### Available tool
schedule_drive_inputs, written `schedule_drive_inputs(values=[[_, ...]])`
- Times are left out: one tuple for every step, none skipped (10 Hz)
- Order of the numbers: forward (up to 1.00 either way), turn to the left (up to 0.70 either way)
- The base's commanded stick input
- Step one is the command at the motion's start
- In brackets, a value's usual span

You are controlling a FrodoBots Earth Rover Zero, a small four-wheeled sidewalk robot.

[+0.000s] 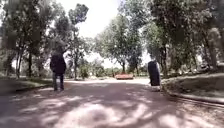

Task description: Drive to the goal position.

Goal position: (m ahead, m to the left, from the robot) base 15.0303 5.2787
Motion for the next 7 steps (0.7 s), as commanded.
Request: schedule_drive_inputs(values=[[0.70,0.00],[0.70,0.00],[0.70,0.00],[0.70,0.00],[0.70,0.00],[0.70,0.00],[0.70,0.00]])
